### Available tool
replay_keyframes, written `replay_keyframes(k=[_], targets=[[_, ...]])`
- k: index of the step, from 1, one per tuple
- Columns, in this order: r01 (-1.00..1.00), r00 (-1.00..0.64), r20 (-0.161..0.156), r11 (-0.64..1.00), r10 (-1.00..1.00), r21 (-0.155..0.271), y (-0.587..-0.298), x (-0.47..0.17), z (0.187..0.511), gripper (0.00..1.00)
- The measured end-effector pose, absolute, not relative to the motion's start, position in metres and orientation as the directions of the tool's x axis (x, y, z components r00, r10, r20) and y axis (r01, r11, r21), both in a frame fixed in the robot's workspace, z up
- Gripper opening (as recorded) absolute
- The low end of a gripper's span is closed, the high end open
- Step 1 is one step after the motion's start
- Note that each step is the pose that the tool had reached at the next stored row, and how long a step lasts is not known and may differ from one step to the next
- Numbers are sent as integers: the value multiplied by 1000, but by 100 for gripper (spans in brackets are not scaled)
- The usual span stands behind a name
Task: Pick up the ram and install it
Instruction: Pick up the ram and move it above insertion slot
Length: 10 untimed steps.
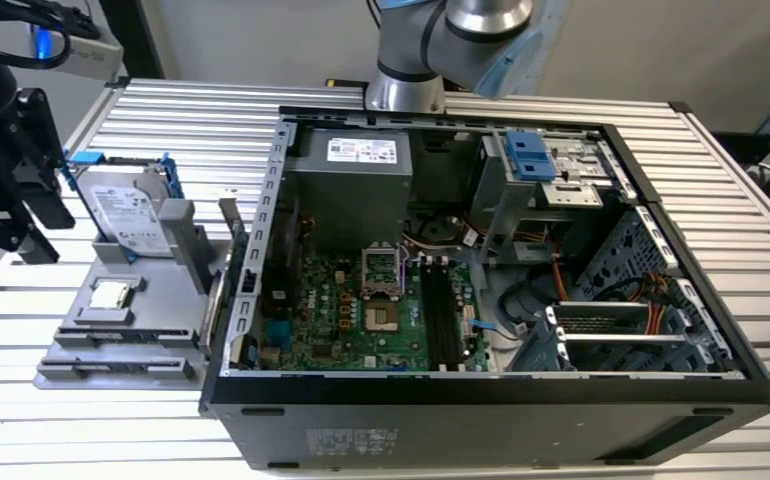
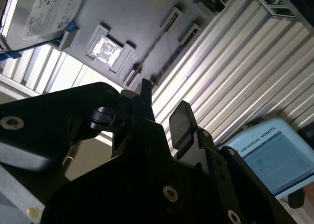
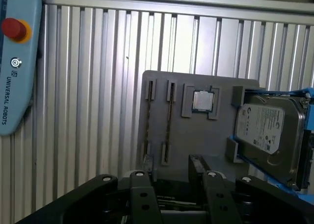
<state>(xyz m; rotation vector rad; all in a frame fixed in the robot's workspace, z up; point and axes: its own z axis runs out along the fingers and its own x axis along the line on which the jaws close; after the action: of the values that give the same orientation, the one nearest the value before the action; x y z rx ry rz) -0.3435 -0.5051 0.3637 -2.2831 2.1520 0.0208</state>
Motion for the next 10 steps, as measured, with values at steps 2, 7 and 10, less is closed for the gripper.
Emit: replay_keyframes(k=[2, 7, 10], targets=[[-998, 59, -12, -59, -998, 6, -505, -344, 360, 100], [-998, 59, -12, -59, -998, 6, -505, -344, 353, 100], [-998, 59, -12, -59, -998, 6, -505, -344, 348, 100]])
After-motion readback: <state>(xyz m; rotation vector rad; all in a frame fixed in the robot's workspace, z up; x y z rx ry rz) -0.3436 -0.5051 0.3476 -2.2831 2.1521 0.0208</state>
